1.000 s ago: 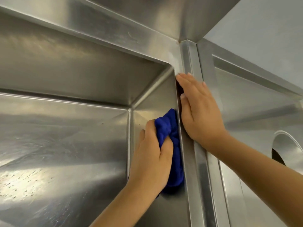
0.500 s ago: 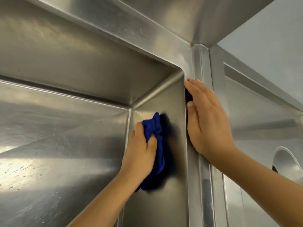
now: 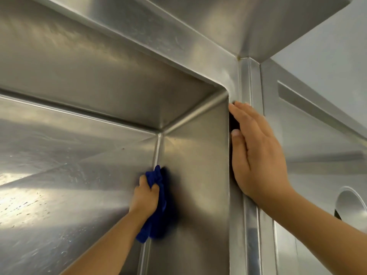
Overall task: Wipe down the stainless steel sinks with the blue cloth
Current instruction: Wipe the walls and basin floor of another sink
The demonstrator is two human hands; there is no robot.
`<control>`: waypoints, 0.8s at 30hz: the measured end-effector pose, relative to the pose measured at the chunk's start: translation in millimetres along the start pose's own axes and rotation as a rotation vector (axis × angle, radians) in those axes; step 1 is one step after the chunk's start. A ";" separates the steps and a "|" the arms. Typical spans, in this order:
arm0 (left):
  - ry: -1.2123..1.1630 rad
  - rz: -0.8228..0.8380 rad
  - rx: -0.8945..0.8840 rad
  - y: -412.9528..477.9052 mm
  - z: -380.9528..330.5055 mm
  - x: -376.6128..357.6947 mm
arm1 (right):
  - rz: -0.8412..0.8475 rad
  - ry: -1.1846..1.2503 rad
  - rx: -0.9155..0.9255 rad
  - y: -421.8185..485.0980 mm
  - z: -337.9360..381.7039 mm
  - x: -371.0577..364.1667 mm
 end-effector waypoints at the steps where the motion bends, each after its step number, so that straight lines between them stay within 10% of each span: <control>1: -0.031 -0.003 0.003 -6.5 -1.0 -0.2 | 0.000 0.000 0.001 0.5 0.2 0.0; 9: -0.235 0.078 -0.633 -89.2 -175.5 -3.8 | 0.001 -0.001 0.000 0.1 0.4 -1.9; 24: -0.261 0.056 -0.720 -66.2 -205.8 -1.6 | 0.011 -0.026 0.005 -0.1 0.9 -2.5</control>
Point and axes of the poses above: each hand's wrist, its own y-axis towards the middle knuckle, its own x-axis out of the back of the hand, z = x × y, the point moved 6 cm from there along y, towards the middle knuckle, and after that the axes turned 10 degrees about -y, right-handed, at the moved point
